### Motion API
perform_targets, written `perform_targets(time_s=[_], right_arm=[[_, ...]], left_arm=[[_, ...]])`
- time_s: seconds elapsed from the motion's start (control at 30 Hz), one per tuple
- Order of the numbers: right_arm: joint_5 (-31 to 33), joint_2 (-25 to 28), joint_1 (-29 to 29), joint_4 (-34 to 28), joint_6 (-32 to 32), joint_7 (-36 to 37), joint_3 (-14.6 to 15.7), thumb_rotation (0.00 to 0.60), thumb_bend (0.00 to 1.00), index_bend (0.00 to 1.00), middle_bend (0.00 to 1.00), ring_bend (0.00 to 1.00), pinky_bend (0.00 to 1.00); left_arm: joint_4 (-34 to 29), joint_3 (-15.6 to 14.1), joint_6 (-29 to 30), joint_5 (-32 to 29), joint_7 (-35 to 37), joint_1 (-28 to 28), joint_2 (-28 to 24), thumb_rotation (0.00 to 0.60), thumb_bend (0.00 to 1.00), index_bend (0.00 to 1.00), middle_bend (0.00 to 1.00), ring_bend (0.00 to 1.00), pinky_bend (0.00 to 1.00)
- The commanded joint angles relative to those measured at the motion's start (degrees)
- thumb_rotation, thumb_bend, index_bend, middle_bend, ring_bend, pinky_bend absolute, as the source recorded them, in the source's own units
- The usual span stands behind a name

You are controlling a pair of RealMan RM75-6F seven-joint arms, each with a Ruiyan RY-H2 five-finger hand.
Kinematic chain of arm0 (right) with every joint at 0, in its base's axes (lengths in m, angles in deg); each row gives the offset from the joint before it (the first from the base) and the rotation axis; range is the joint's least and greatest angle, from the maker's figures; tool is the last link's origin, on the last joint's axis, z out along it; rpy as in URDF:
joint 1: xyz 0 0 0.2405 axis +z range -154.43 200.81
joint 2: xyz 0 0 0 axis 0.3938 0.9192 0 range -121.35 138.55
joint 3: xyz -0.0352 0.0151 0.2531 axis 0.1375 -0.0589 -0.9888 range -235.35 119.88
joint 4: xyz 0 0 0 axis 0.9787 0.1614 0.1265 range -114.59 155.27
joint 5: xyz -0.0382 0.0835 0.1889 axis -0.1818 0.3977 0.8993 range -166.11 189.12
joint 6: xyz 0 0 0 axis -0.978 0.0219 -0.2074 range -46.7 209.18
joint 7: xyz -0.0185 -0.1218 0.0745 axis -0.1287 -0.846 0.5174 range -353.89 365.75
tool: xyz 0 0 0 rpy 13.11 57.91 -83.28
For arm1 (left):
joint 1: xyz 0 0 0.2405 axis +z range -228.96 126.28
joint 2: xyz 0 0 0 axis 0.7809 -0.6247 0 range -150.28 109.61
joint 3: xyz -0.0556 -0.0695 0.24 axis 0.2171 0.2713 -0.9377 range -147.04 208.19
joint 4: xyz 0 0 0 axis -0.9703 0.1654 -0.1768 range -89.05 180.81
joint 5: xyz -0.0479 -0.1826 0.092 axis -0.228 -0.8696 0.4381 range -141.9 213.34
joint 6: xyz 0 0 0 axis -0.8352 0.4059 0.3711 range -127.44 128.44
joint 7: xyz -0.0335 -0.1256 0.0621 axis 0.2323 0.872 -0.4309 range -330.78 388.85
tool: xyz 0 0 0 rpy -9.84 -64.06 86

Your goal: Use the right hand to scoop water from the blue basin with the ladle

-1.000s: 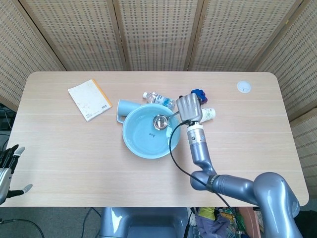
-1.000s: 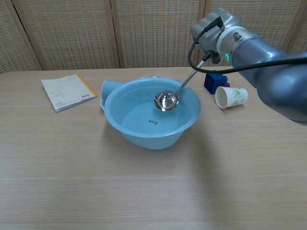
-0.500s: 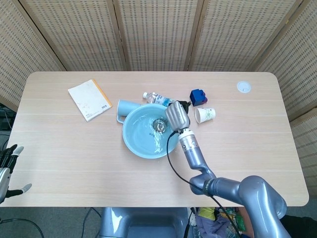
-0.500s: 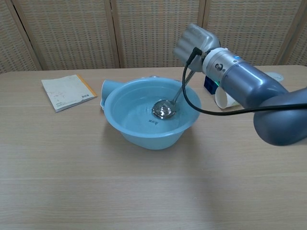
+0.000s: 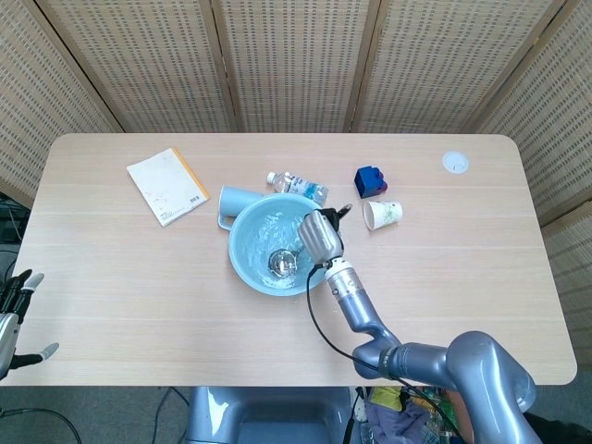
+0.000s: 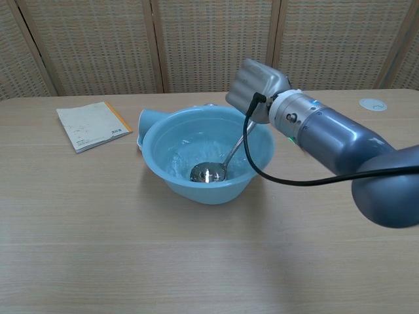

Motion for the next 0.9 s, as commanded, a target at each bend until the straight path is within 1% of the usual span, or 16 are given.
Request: perform_targets(time_s=[0.03,0.2,0.37,0.43,0.6,0.9], right_arm=[[2.42,0.97,-0.77,-2.70,0.06,-1.10,-1.47,0.600,0.81,0.80,1.00,0.97,1.00],[10.39,2.89,-2.30,-9.77,-1.15,-0.75,-6.48,0.600,0.82,0.80,1.00,0.97,1.00],[18.22,4.59,-3.23,-15.36,-2.17,1.09,-11.50,0.600,0.82,0.80,1.00,0.97,1.00],[20.63,5.87,-3.28,-17.45,-2.71,1.46,-13.01,0.600,0.82,0.80,1.00,0.97,1.00],[22.33,9.67,-3.47,-21.42,-4.15,2.28,-14.34,0.600,0.82,0.80,1.00,0.97,1.00],[29.60,15.05,-2.44,-28.73,-5.62,5.53,-18.39,0.600,0.83,0.80,1.00,0.97,1.00]], left_arm=[[-0.05,0.00,-0.02,-0.06,-0.16,-0.03,0.03,0.600,0.00,0.00,0.00,0.00,0.00],[-0.20,-0.09,-0.15,-0.13,-0.62,-0.09,0.17,0.600,0.00,0.00,0.00,0.00,0.00],[-0.33,-0.18,-0.15,-0.05,-0.87,-0.12,0.22,0.600,0.00,0.00,0.00,0.00,0.00],[-0.36,-0.19,-0.15,-0.02,-0.97,-0.14,0.26,0.600,0.00,0.00,0.00,0.00,0.00],[-0.48,-0.29,-0.19,0.09,-1.28,-0.18,0.32,0.600,0.00,0.00,0.00,0.00,0.00],[-0.62,-0.40,-0.02,0.36,-1.20,-0.18,0.25,0.600,0.00,0.00,0.00,0.00,0.00]])
